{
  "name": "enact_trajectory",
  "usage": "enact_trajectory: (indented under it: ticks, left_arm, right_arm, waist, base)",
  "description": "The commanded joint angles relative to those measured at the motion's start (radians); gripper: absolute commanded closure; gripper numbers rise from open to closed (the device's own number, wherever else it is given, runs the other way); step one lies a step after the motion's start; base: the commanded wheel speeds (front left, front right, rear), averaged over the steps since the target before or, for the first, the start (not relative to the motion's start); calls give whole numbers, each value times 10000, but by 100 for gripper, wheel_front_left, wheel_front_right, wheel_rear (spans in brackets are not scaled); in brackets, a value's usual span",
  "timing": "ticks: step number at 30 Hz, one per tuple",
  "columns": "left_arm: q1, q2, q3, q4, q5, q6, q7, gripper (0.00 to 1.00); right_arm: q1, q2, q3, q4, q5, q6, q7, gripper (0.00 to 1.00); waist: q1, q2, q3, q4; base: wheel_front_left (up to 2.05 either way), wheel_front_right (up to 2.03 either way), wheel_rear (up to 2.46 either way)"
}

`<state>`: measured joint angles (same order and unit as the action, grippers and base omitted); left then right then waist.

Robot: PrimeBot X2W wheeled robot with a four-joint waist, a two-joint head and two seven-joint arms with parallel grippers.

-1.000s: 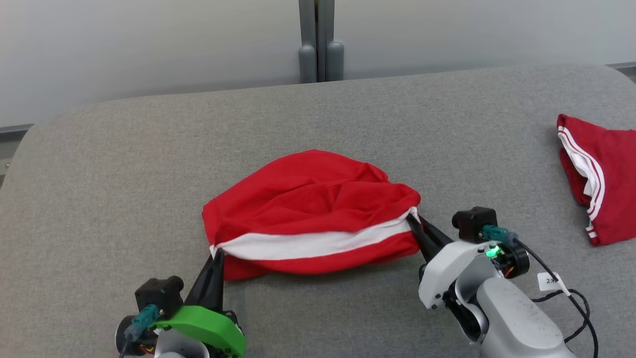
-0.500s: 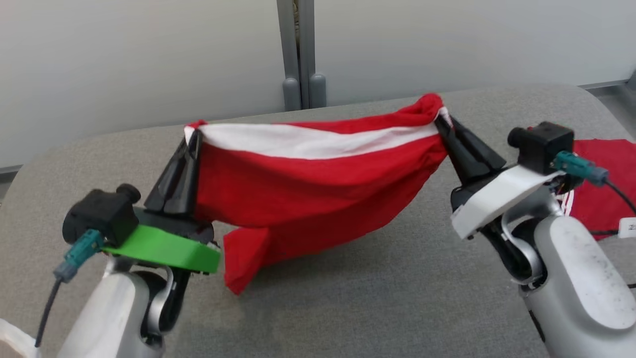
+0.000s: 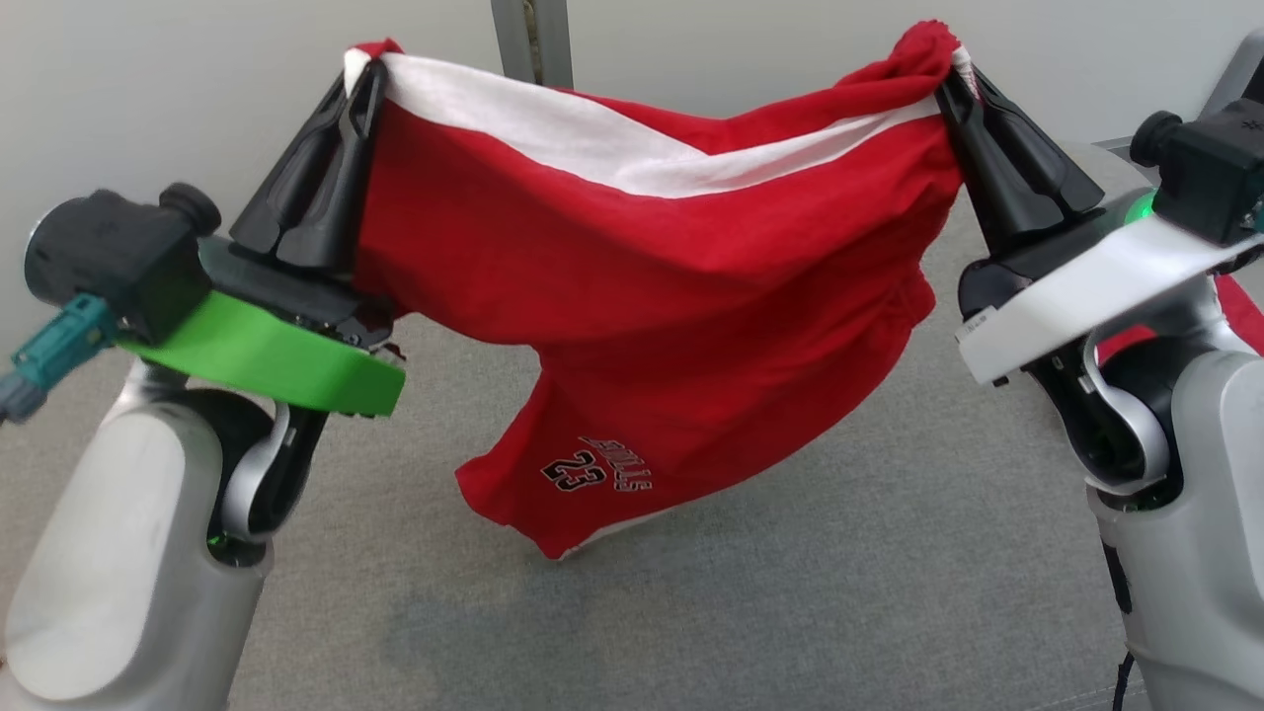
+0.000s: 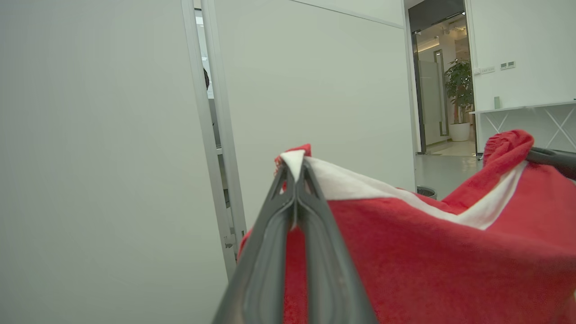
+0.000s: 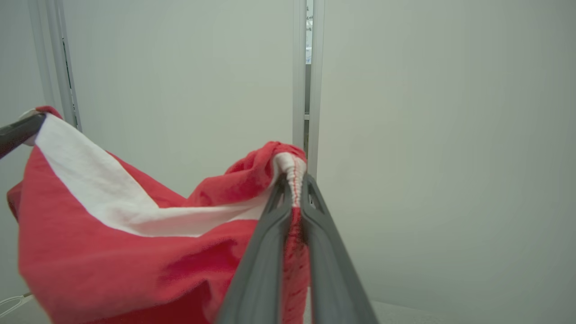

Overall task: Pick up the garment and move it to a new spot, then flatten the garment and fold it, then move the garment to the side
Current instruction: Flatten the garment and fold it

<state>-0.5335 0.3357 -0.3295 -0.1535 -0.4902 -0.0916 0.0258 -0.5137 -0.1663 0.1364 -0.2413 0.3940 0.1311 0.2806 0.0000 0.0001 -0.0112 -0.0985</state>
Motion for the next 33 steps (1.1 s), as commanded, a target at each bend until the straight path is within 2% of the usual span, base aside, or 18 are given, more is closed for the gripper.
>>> enact_trajectory:
  ticks: [1, 5, 10, 16, 20, 26, 29, 33]
  left_arm:
    - [-390, 30, 4, 209, -151, -69, 74, 100]
    - [-1626, 78, -22, 1209, -391, -229, 137, 100]
    - [-3883, 254, -257, 2971, -50, -341, -321, 100]
    - [-6548, 35, -369, 4919, 364, -389, -1634, 100]
    - [-7602, -204, -558, 6038, 346, -398, -2462, 100]
    - [-7032, -555, -1349, 6572, -319, -405, -2859, 100]
    - [-6380, -594, -1610, 6181, -620, -403, -2923, 100]
    - [-4926, -566, -1304, 5186, -781, -398, -2904, 100]
  right_arm:
    - [-285, 49, 21, 143, -38, -11, 69, 100]
    - [-1394, 376, 134, 965, -43, -11, -118, 100]
    - [-3736, 833, 284, 2878, -571, -11, -965, 100]
    - [-6380, 1117, -33, 5389, -1297, -11, -2490, 100]
    - [-7378, 1154, -82, 6669, -1537, -11, -3412, 100]
    - [-7151, 1146, 393, 8096, -1419, -11, -4440, 100]
    - [-6618, 1132, 603, 8414, -1491, -11, -4777, 100]
    - [-5625, 1136, 562, 8374, -1675, -11, -5116, 100]
  waist:
    - [0, -1, 439, -44]
    - [0, -1, 1382, -63]
    - [0, -1, 2531, -192]
    - [0, -1, 3662, -202]
    - [0, -1, 4263, -73]
    - [0, -1, 4882, 143]
    - [0, -1, 4967, 259]
    - [0, -1, 4875, 301]
  base:
    - [0, 0, 0]
    - [0, 0, 0]
    - [0, 0, 0]
    - [0, 0, 0]
    - [0, 0, 0]
    - [0, 0, 0]
    - [0, 0, 0]
    - [0, 0, 0]
